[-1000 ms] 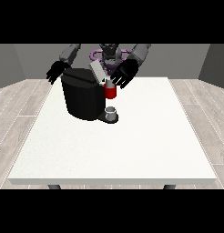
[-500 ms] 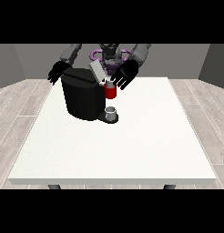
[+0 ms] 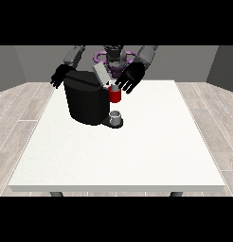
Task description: Insert the coffee pod into the coffee machine and close the lid
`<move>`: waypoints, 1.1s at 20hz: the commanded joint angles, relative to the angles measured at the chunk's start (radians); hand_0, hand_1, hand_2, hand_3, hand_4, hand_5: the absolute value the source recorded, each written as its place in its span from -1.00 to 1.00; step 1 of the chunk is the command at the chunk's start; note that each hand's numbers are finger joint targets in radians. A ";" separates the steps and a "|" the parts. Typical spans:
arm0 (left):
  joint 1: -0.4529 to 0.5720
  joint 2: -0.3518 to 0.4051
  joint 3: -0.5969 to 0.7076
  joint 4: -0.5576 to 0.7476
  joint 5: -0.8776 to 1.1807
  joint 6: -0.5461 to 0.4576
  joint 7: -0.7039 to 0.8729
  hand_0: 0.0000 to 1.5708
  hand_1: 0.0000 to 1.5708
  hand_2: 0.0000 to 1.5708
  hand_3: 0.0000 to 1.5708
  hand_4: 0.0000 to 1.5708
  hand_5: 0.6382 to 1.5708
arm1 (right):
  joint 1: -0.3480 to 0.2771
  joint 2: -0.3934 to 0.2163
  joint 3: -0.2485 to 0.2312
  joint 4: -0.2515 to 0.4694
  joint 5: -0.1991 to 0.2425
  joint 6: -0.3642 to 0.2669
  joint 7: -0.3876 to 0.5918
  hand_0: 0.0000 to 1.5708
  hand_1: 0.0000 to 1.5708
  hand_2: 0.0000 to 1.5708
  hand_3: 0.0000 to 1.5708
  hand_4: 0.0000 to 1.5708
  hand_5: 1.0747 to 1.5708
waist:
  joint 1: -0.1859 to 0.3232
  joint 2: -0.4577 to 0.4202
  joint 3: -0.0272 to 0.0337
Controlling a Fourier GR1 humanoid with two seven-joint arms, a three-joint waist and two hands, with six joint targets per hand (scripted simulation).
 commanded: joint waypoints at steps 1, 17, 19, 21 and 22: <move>0.026 -0.004 -0.002 -0.006 -0.004 -0.004 -0.012 0.34 0.34 0.43 0.23 -0.54 1.00 | 0.029 -0.010 -0.018 0.023 -0.019 0.020 -0.022 -1.00 -1.00 -1.00 -1.00 -0.41 1.00 | 0.018 -0.021 -0.0005; 0.020 -0.007 -0.056 -0.026 -0.073 -0.041 -0.038 -1.00 -1.00 -1.00 -1.00 -1.00 1.00 | -0.006 -0.027 -0.048 0.080 -0.025 0.017 -0.051 -1.00 -1.00 -1.00 -1.00 -0.56 1.00 | 0.042 -0.005 -0.0003; 0.029 0.000 -0.054 -0.008 -0.076 -0.067 -0.028 -1.00 -1.00 -1.00 -1.00 -1.00 1.00 | -0.005 -0.034 -0.038 0.044 -0.027 0.020 0.011 -1.00 -1.00 -1.00 -1.00 -0.52 1.00 | 0.029 -0.053 -0.0006; 0.080 -0.014 -0.043 -0.003 -0.064 -0.049 -0.051 -1.00 -1.00 -1.00 -1.00 -1.00 1.00 | 0.054 0.007 -0.001 0.027 0.003 -0.012 -0.008 -1.00 -1.00 -1.00 -1.00 -0.46 1.00 | 0.041 -0.080 -0.0008; 0.042 -0.023 -0.046 -0.011 -0.068 -0.065 -0.016 -1.00 -1.00 -1.00 -1.00 -1.00 1.00 | 0.061 0.025 0.025 0.045 0.031 -0.054 -0.027 -1.00 -1.00 -1.00 -1.00 -0.47 1.00 | 0.041 -0.088 -0.0006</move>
